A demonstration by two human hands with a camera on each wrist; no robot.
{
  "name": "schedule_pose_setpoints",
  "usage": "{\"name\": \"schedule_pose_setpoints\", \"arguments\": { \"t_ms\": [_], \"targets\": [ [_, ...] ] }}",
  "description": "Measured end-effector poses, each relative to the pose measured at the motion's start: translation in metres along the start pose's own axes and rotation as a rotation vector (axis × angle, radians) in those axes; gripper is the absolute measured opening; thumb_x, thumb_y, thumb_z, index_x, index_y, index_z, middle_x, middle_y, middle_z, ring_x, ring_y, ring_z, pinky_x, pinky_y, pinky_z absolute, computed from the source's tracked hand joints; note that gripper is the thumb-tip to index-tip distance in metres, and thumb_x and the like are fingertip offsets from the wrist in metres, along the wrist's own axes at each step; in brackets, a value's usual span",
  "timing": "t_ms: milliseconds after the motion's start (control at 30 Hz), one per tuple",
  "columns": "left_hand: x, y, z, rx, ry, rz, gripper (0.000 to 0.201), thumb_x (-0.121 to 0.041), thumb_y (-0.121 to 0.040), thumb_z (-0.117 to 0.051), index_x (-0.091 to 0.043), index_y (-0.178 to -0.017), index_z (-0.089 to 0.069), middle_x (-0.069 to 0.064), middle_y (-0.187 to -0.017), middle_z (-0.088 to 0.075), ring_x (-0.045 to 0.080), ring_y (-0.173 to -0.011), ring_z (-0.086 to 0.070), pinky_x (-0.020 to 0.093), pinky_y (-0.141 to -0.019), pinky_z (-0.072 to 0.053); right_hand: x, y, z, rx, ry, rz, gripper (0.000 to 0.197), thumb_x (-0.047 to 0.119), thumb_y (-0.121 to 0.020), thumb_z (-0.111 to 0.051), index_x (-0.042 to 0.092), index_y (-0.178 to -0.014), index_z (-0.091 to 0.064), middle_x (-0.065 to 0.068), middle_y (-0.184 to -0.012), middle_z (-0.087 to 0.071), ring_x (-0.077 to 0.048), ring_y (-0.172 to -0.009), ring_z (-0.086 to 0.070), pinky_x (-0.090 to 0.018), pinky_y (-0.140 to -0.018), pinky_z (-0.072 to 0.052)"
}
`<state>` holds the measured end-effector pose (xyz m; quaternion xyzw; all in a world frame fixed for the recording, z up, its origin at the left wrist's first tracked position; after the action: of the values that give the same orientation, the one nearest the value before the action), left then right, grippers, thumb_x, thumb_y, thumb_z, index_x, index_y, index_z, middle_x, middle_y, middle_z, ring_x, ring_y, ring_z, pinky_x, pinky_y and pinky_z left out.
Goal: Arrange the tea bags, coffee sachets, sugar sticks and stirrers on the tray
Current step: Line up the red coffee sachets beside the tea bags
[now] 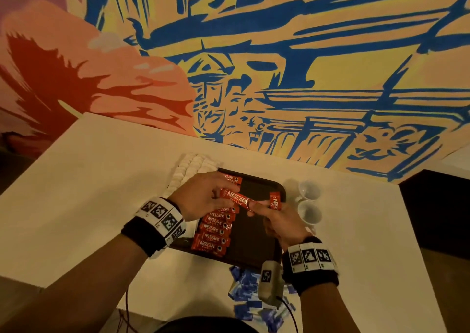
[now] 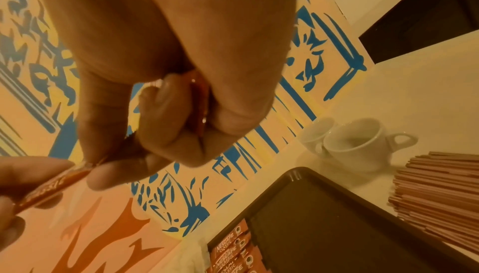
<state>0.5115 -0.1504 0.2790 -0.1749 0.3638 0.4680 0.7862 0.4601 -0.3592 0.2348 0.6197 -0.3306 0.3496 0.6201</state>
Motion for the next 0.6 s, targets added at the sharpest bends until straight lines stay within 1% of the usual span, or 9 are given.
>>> {"name": "schedule_pose_setpoints", "arguments": {
  "t_ms": [67,100,167,200,233,333,400,500,600],
  "targets": [
    [0.012,-0.008,-0.002,0.011,-0.103,-0.008,0.035,-0.033,-0.087,-0.075,-0.035,-0.121,-0.069,-0.018,-0.107,-0.059,0.002,-0.086,-0.057,0.024,-0.083,-0.050,-0.002,-0.005,-0.005,0.003,0.000,-0.018,0.026,0.033,-0.092,-0.073,0.007,-0.092,-0.077,0.001,-0.055,-0.049,-0.008,-0.044,-0.038,-0.021,-0.044,-0.030],
    [0.019,-0.013,-0.003,0.013,-0.136,-0.005,0.035,-0.034,-0.088,-0.074,-0.035,-0.122,-0.069,-0.017,-0.109,-0.060,0.002,-0.086,-0.056,0.023,-0.085,-0.048,-0.004,-0.007,-0.007,-0.014,0.002,-0.036,0.025,0.037,-0.091,-0.073,0.013,-0.092,-0.078,0.001,-0.061,-0.057,-0.008,-0.049,-0.041,-0.022,-0.047,-0.032],
    [0.039,-0.026,-0.007,0.011,-0.184,0.033,0.034,-0.037,-0.090,-0.070,-0.032,-0.124,-0.068,-0.013,-0.111,-0.061,0.005,-0.090,-0.055,0.026,-0.089,-0.046,-0.008,-0.014,-0.007,-0.082,0.034,-0.103,0.027,0.049,-0.091,-0.070,0.024,-0.102,-0.074,0.001,-0.088,-0.070,-0.009,-0.061,-0.049,-0.025,-0.053,-0.038],
    [0.052,-0.034,-0.010,0.000,-0.202,0.075,0.034,-0.039,-0.092,-0.068,-0.031,-0.125,-0.068,-0.009,-0.115,-0.063,0.009,-0.094,-0.056,0.030,-0.092,-0.047,-0.011,-0.016,-0.006,-0.118,0.033,-0.145,0.032,0.052,-0.092,-0.067,0.025,-0.108,-0.070,0.000,-0.098,-0.069,-0.010,-0.064,-0.050,-0.025,-0.054,-0.039],
    [0.067,-0.042,-0.013,-0.010,-0.212,0.132,0.035,-0.040,-0.092,-0.067,-0.029,-0.125,-0.067,-0.005,-0.120,-0.064,0.014,-0.099,-0.058,0.034,-0.094,-0.047,-0.014,-0.018,-0.004,-0.151,-0.001,-0.178,0.035,0.053,-0.094,-0.064,0.023,-0.112,-0.065,-0.002,-0.101,-0.067,-0.009,-0.063,-0.049,-0.024,-0.052,-0.038],
    [0.111,-0.068,-0.028,-0.012,-0.234,0.307,0.037,-0.040,-0.095,-0.064,-0.025,-0.129,-0.065,0.004,-0.127,-0.064,0.024,-0.111,-0.060,0.037,-0.098,-0.047,-0.022,-0.021,0.003,-0.206,-0.186,-0.216,0.027,0.040,-0.101,-0.054,0.017,-0.115,-0.055,-0.007,-0.094,-0.061,-0.009,-0.055,-0.046,-0.023,-0.047,-0.033],
    [0.130,-0.082,-0.041,0.025,-0.269,0.377,0.037,-0.039,-0.097,-0.061,-0.024,-0.131,-0.062,0.005,-0.132,-0.060,0.026,-0.119,-0.056,0.037,-0.102,-0.045,-0.025,-0.019,0.007,-0.232,-0.260,-0.225,0.020,0.033,-0.102,-0.050,0.014,-0.107,-0.053,-0.008,-0.090,-0.058,-0.011,-0.053,-0.044,-0.024,-0.046,-0.032],
    [0.148,-0.097,-0.060,0.100,-0.372,0.398,0.037,-0.039,-0.097,-0.059,-0.025,-0.132,-0.061,0.006,-0.136,-0.050,0.029,-0.127,-0.046,0.043,-0.106,-0.043,-0.027,-0.016,0.012,-0.258,-0.330,-0.210,0.016,0.026,-0.102,-0.050,0.013,-0.096,-0.054,-0.005,-0.080,-0.055,-0.011,-0.051,-0.043,-0.022,-0.042,-0.032],
    [0.157,-0.110,-0.074,0.163,-0.467,0.398,0.037,-0.038,-0.097,-0.059,-0.026,-0.132,-0.060,0.007,-0.134,-0.045,0.030,-0.126,-0.043,0.047,-0.104,-0.045,-0.033,-0.014,0.021,-0.291,-0.337,-0.186,0.016,0.023,-0.101,-0.052,0.012,-0.091,-0.058,-0.004,-0.070,-0.053,-0.014,-0.051,-0.049,-0.025,-0.044,-0.040]
  ]
}}
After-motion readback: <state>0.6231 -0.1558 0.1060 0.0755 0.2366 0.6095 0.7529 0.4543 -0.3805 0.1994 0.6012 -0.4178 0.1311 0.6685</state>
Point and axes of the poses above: each hand's wrist, its own y-axis away from the middle knuckle, its own z-axis out of the back of the hand, x = y × z, the point moved 5 cm from there along -y, towards the middle knuckle
